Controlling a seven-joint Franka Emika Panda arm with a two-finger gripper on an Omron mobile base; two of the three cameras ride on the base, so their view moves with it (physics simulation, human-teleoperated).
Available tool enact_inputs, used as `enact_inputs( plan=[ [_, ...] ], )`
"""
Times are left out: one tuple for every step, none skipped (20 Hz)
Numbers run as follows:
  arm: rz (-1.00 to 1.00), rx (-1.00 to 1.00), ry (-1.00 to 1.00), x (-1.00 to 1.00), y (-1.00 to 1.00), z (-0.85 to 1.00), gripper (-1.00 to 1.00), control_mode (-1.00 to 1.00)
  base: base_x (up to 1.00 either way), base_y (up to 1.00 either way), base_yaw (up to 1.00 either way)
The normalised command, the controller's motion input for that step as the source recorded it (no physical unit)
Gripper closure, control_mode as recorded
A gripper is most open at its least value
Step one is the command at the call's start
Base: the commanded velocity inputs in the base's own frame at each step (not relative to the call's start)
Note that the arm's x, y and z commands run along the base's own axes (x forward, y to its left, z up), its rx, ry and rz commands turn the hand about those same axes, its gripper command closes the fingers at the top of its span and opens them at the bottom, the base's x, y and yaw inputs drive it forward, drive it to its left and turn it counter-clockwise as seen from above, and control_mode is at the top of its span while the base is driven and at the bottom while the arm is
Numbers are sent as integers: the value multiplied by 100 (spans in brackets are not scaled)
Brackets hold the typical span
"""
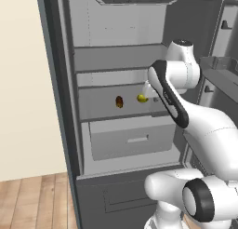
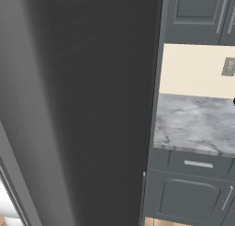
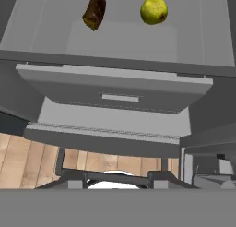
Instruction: Pick sweet potato from the fridge and place it on the plate on the counter.
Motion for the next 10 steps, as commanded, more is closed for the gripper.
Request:
enact_inputs(
  plan=[
    [0, 0, 0, 0, 0, -1, -100, -100, 0, 0, 0],
    [0, 0, 0, 0, 1, -4, -100, -100, 0, 0, 0],
    [0, 0, 0, 0, 20, -12, -100, -100, 0, 0, 0],
    [0, 0, 0, 0, 34, -26, -100, -100, 0, 0, 0],
    [0, 0, -1, 0, 34, -34, -100, -100, 0, 0, 0],
    [0, 0, -4, -2, 29, -37, -100, -100, 0, 0, 0],
    [0, 0, -5, -1, 39, -44, -100, -100, 0, 0, 0],
    [0, 0, -9, 0, 52, -44, -100, -100, 0, 0, 0],
    [0, 0, -13, -2, 55, -43, -100, -100, 0, 0, 0],
    [0, 0, -20, 0, 62, -38, -100, -100, 0, 0, 0]
  ],
)
